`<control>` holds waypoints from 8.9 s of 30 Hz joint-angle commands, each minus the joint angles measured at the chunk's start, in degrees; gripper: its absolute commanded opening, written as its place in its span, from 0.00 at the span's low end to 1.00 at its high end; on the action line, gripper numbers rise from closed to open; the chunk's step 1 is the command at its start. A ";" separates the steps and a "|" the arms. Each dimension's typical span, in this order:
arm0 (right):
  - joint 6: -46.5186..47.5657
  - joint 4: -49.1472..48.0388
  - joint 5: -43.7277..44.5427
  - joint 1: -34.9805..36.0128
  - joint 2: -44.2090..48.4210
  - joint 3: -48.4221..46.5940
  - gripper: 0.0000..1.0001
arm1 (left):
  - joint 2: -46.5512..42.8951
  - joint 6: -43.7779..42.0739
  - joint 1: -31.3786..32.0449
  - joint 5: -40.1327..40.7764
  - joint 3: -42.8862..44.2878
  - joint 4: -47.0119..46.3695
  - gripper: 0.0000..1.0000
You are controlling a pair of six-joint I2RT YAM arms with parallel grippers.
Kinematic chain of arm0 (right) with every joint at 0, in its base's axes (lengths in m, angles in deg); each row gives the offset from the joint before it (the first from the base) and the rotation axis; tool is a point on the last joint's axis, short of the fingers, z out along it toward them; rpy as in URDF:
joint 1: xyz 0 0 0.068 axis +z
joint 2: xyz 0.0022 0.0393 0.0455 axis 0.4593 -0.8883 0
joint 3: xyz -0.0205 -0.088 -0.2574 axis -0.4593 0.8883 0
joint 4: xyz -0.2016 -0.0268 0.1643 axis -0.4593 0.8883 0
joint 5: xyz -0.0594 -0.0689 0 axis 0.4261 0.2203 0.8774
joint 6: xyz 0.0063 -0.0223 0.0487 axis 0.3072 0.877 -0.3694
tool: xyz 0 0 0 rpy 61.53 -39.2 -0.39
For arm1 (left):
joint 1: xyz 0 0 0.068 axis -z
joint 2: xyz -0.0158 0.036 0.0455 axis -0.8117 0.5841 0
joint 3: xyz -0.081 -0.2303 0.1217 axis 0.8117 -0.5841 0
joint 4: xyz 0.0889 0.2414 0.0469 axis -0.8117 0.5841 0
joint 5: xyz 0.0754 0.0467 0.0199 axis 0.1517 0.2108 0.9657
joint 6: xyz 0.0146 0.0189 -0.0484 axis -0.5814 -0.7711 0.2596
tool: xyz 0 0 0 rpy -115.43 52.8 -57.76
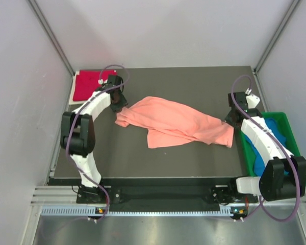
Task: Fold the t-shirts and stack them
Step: Flatten the tshirt out
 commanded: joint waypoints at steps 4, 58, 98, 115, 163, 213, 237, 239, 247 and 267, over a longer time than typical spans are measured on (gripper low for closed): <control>1.39 -4.47 -1.08 -0.79 3.92 0.69 0.00 | -11.99 4.80 -2.73 -12.19 -14.77 -10.39 0.45; 3.05 -18.95 -14.96 -14.14 2.17 12.72 0.46 | -4.79 15.09 -6.26 -18.18 -20.33 -31.15 0.38; 3.32 -11.16 -21.74 -16.26 10.78 4.15 0.00 | -9.78 12.73 -6.26 -15.47 -17.72 -24.07 0.04; -3.10 13.18 -29.55 -22.67 15.70 -55.89 0.00 | -39.49 13.24 -6.35 -14.66 8.31 -8.13 0.00; -1.25 -4.91 -40.20 -20.04 -19.62 -84.37 0.00 | -15.52 12.89 -6.96 -15.01 29.32 -23.66 0.00; 0.43 -4.27 -39.47 -21.88 12.05 -52.94 0.00 | -40.33 10.34 -8.11 -23.01 7.01 -19.70 0.00; 3.39 -19.23 -40.82 -29.09 -4.81 -65.82 0.00 | -29.29 19.05 -9.69 -19.77 4.49 -46.88 0.00; 3.93 -21.07 -40.64 -28.91 0.64 -54.15 0.00 | -33.94 18.18 -9.69 -18.72 -3.57 -46.35 0.00; 3.84 -13.89 -39.94 -28.47 12.71 -19.21 0.00 | -44.32 14.22 -9.69 -18.45 -28.37 -39.24 0.00; 7.71 8.00 -36.42 -27.60 27.12 15.54 0.00 | -48.21 15.09 -9.77 1.06 -47.57 -11.99 0.00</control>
